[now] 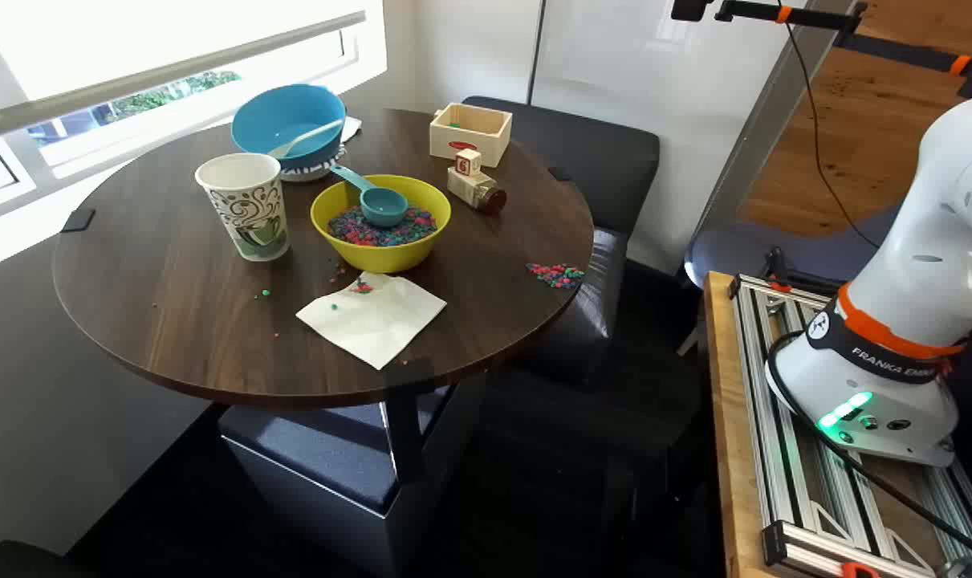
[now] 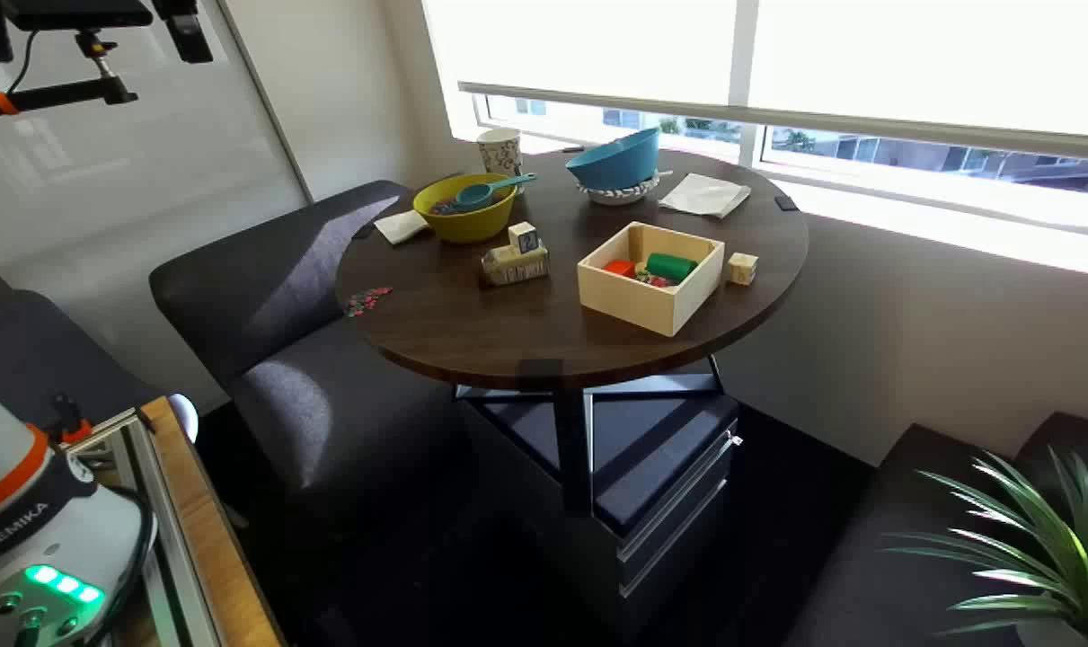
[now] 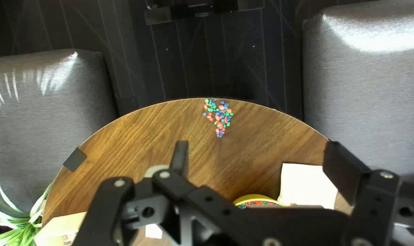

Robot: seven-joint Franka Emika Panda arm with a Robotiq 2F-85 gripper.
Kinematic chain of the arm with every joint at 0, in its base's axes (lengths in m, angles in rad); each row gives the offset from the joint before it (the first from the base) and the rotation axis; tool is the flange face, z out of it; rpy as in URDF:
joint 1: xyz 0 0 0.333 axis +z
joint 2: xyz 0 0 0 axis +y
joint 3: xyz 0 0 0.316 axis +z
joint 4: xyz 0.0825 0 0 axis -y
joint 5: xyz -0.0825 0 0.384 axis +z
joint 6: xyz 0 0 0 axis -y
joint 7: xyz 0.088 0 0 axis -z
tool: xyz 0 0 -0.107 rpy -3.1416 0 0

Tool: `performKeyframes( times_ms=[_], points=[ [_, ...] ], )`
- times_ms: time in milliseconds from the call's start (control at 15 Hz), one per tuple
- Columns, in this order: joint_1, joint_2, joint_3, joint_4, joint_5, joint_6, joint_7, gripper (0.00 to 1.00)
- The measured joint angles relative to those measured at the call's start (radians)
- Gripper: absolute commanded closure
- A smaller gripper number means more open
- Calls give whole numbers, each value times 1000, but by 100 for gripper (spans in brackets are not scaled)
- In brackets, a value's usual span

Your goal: Put the blue measuring cup in the box

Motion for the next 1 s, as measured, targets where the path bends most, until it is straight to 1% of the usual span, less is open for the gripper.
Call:
performKeyframes(
  times_ms=[800,933,1000],
  points=[
    [0,1,0,0,1,2,4,0],
    [-4,10,0,0,31,32,57,0],
    [-6,21,3,0,55,71,100,0]
  ],
)
